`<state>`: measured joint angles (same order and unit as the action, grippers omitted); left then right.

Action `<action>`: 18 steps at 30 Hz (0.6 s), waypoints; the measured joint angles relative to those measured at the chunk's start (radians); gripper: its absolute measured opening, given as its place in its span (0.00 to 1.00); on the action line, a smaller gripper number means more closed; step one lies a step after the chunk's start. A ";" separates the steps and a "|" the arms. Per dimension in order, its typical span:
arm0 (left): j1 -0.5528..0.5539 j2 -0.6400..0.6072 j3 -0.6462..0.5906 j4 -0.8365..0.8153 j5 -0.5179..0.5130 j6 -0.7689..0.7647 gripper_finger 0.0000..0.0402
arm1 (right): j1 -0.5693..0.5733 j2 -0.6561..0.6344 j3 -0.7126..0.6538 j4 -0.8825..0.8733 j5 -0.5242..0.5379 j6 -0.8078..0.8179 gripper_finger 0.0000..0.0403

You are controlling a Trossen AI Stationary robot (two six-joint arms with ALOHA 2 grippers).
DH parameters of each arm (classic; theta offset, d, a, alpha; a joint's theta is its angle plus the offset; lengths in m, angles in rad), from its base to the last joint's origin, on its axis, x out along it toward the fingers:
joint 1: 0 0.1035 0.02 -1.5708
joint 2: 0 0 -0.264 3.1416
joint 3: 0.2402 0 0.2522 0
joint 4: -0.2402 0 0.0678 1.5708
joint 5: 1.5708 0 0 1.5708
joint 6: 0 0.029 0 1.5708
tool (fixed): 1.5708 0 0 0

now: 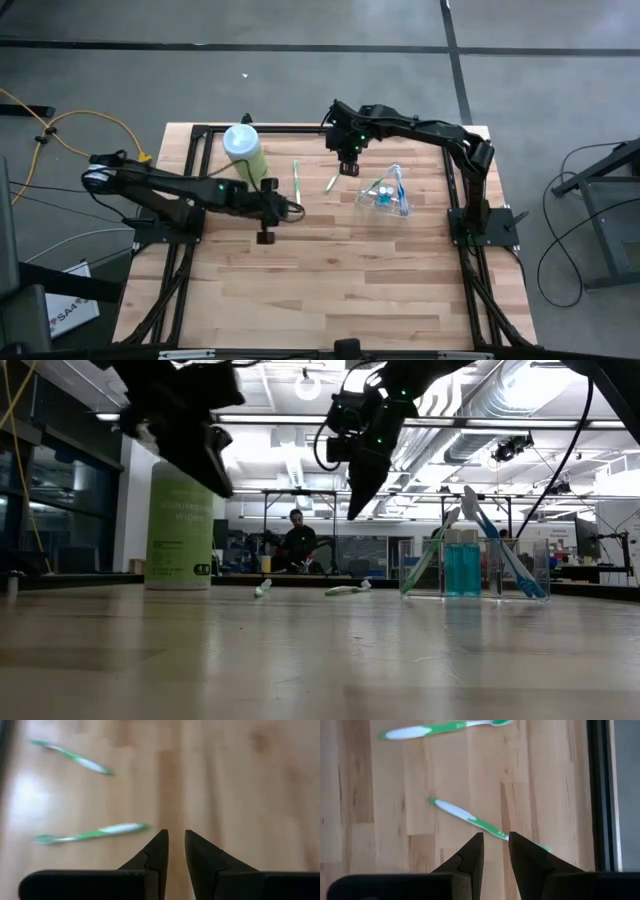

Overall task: Pick & Place toothbrushing station
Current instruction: Put the right green toothbrush into the left of the transparent organizer

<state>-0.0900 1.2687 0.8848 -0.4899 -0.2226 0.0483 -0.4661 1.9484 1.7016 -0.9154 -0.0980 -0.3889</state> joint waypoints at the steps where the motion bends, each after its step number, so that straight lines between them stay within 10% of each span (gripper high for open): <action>1: 0.017 -0.017 0.000 -0.024 0.068 0.011 0.14 | 0.011 0.000 0.000 -0.001 0.017 -0.022 0.21; 7: 0.084 -0.077 0.000 -0.032 0.296 0.028 0.14 | 0.087 0.027 0.000 -0.004 0.192 -0.121 0.21; 18: 0.096 -0.082 0.000 -0.054 0.304 0.134 0.14 | 0.138 0.168 -0.001 -0.038 0.297 -0.249 0.21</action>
<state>0.0059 1.1866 0.8852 -0.5438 0.0814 0.1823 -0.3286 2.1163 1.7008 -0.9530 0.1987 -0.6379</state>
